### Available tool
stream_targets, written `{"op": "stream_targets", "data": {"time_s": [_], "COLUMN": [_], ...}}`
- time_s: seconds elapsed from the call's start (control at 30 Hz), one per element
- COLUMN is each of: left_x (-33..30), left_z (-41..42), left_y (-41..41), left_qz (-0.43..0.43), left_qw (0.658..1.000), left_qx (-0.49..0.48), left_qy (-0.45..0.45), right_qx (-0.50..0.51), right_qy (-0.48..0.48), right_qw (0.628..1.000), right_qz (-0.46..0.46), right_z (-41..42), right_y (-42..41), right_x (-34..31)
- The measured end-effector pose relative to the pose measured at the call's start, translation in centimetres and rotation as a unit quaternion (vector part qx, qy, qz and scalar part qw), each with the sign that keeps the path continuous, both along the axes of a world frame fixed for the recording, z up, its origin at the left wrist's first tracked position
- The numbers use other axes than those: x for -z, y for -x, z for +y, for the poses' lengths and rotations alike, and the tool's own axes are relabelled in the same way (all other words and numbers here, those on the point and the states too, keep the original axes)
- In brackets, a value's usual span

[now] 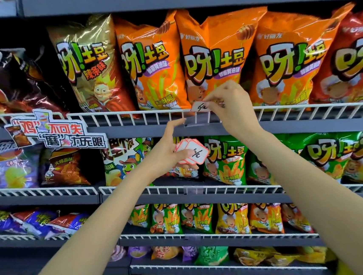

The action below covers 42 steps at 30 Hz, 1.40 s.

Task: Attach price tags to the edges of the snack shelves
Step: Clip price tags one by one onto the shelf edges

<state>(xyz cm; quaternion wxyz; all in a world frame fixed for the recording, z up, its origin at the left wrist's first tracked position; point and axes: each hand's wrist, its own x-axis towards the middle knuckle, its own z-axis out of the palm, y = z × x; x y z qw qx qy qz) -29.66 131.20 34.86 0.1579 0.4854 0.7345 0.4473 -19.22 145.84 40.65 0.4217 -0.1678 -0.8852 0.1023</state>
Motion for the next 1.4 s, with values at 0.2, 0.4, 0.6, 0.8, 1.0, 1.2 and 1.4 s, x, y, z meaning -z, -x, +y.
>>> {"op": "stream_targets", "data": {"time_s": [0.2,0.4,0.6,0.8,1.0,1.2,1.4], "left_x": [-0.3,-0.4,-0.4,-0.5,-0.2,-0.5,-1.0], "left_z": [-0.4,-0.3,-0.1,-0.3,0.1,-0.1,0.0], "left_y": [0.0,0.3,0.2,0.1,0.6,0.7,1.2], "left_qz": [0.006,0.010,0.003,-0.015,-0.025,-0.026,-0.042], "left_qw": [1.000,1.000,1.000,1.000,1.000,0.999,0.999], "left_qx": [0.001,-0.007,-0.014,-0.009,-0.008,-0.014,-0.003], "left_qy": [0.002,0.010,0.009,0.008,0.014,0.019,0.018], "right_qx": [0.024,0.038,0.077,0.088,0.091,0.104,0.081], "right_qy": [-0.098,-0.137,-0.196,-0.242,-0.249,-0.271,-0.270], "right_qw": [0.994,0.989,0.977,0.964,0.962,0.955,0.958], "right_qz": [-0.038,-0.047,-0.045,-0.073,-0.067,-0.066,-0.049], "right_z": [-0.6,-0.5,-0.3,-0.6,-0.7,-0.6,-0.3], "right_y": [0.7,1.0,1.4,0.6,0.5,0.5,0.5], "right_x": [0.2,1.0,2.4,2.1,2.3,2.8,2.8]}}
